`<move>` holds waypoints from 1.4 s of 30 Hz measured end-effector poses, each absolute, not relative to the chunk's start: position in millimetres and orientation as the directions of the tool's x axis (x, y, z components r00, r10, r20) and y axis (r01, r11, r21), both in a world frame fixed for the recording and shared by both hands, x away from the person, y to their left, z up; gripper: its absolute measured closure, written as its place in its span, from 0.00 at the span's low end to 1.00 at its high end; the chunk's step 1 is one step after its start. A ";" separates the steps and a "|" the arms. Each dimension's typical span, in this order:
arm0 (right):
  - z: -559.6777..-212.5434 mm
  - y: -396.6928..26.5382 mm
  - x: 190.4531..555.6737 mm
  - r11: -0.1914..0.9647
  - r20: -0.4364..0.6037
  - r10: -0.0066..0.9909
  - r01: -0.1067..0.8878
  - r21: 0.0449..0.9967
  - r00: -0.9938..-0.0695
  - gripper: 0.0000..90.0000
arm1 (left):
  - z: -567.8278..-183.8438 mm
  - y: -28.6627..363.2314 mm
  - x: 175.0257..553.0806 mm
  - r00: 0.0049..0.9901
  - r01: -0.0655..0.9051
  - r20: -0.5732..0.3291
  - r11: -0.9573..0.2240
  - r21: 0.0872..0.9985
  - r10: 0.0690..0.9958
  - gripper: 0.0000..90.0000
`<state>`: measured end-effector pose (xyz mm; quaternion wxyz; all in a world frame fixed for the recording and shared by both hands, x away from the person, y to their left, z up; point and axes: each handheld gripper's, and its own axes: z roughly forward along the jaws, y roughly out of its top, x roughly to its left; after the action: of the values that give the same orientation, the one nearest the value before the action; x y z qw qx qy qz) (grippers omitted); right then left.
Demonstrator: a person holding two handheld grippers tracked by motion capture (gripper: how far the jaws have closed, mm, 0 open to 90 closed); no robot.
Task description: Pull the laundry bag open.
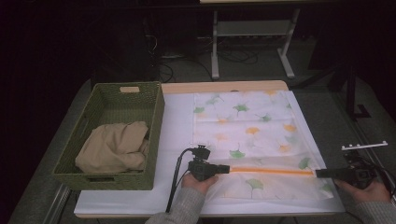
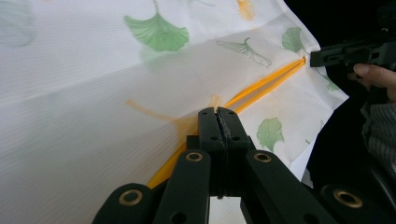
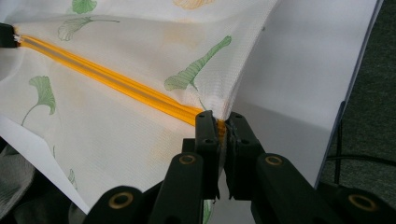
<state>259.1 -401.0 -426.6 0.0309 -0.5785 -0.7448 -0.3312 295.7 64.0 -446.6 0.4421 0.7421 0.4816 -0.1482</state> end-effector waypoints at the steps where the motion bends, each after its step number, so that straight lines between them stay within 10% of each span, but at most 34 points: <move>1: -426.8 -401.5 258.8 0.112 0.428 0.842 0.883 0.455 -0.327 0.94 | -446.6 68.2 295.2 0.488 0.848 -0.647 -0.140 0.512 0.586 1.00; 32: -434.0 -411.9 255.3 0.080 0.419 0.856 0.878 0.472 -0.303 0.93 | -425.6 132.7 268.1 0.476 0.802 -0.476 -0.143 0.580 0.740 1.00; 42: -427.3 -411.9 247.6 0.081 0.402 0.849 0.836 0.542 -0.343 0.79 | -420.1 131.0 264.0 0.485 0.781 -0.445 -0.144 0.608 0.753 0.89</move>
<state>247.6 -411.9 -427.3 -0.0089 -0.5732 -0.7352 -0.3617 264.0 131.0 -420.1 0.4131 0.7562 0.5072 -0.0170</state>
